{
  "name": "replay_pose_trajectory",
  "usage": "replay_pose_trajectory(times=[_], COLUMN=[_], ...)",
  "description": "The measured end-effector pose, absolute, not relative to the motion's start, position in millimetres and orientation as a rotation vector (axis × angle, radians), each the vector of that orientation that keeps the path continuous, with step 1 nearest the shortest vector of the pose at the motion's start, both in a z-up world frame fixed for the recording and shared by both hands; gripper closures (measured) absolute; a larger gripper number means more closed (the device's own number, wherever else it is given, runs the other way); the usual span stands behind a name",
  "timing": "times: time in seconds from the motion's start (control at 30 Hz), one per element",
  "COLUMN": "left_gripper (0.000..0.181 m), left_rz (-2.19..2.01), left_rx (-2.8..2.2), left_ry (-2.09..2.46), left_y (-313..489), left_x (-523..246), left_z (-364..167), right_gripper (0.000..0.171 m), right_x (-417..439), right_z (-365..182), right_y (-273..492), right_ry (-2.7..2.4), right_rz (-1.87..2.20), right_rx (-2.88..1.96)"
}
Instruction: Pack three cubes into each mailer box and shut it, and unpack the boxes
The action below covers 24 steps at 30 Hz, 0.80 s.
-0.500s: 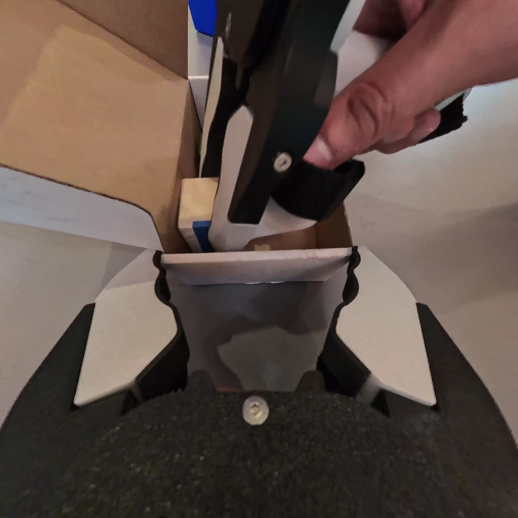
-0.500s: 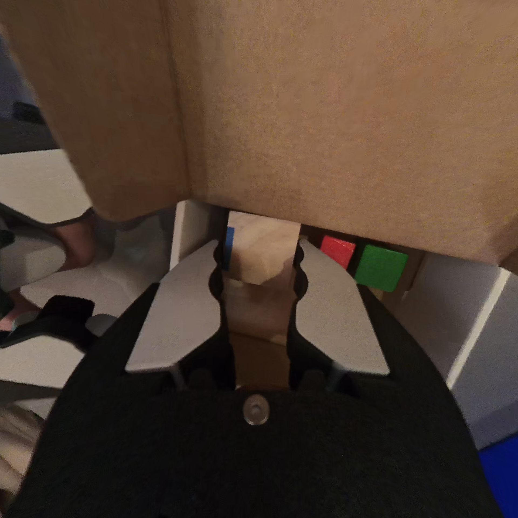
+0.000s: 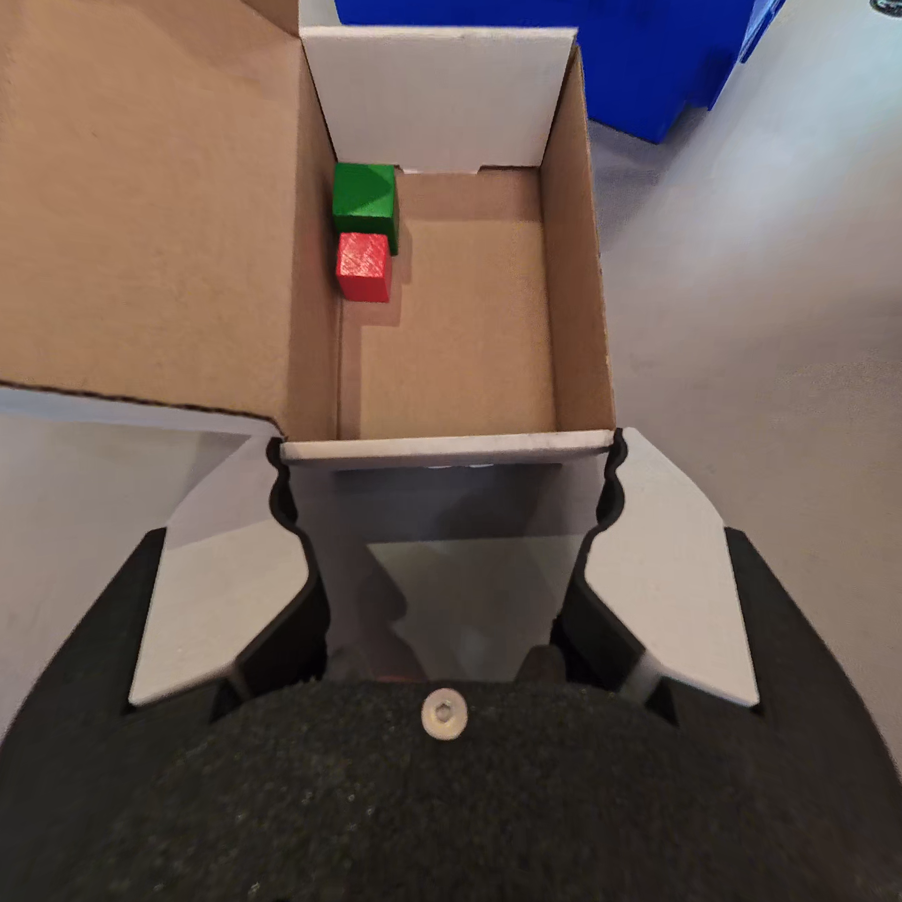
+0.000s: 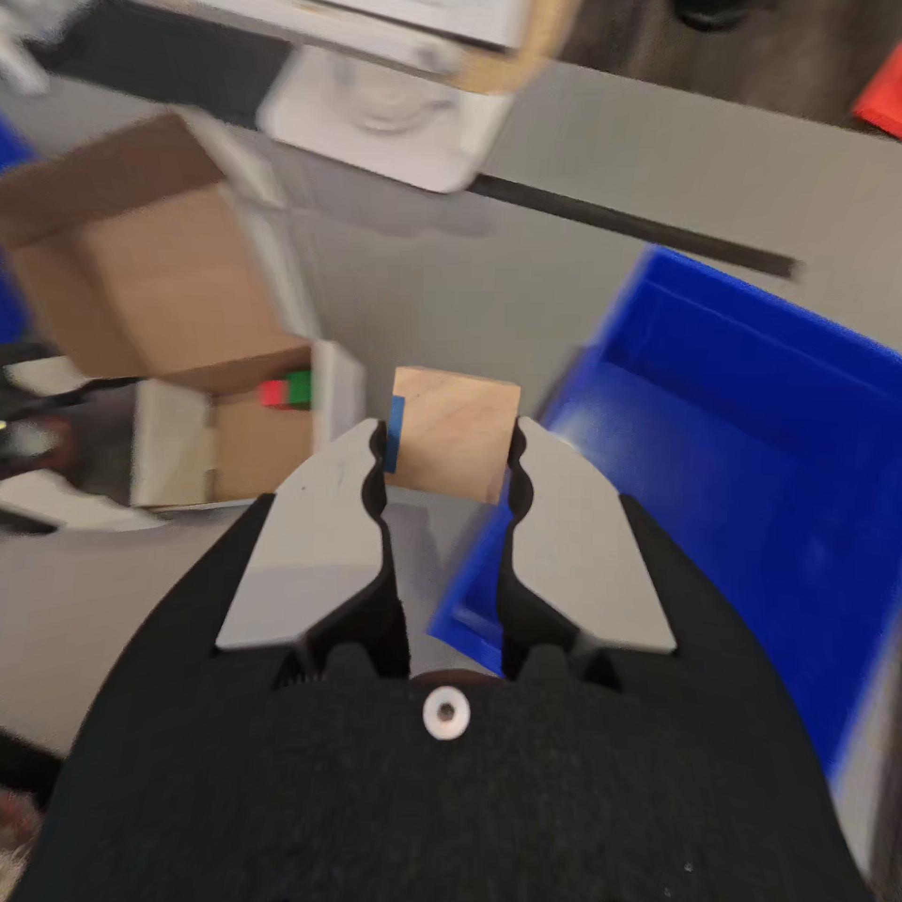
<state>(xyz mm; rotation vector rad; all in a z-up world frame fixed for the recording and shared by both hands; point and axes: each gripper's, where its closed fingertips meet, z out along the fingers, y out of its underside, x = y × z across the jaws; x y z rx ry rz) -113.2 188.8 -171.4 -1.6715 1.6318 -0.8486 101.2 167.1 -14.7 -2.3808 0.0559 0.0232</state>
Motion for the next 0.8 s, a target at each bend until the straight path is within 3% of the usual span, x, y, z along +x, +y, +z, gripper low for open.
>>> replay_pose_trajectory(times=[0.17,0.43,0.7,0.8], left_gripper=[0.061,0.061,0.061,0.061], left_rz=[-0.839,-0.849,-0.830,-0.832], left_rx=[-1.687,-1.683,-1.680,-1.683], left_ry=[1.625,1.599,1.598,1.600], left_y=[188.8,190.2,189.7,189.8], left_x=[-116.6,-118.8,-120.2,-120.5], left_z=[-172.4,-167.0,-167.5,-167.6], right_gripper=[0.123,0.124,0.117,0.115], right_x=[224.9,262.1,261.6,251.3], right_z=[-83.1,-170.7,-184.5,-151.6], right_y=[114.6,92.6,81.8,83.7], right_ry=[0.448,0.598,0.629,0.586], right_rz=[-0.079,-0.088,-0.095,-0.167], right_rx=[-2.563,-2.771,-2.837,-2.821])
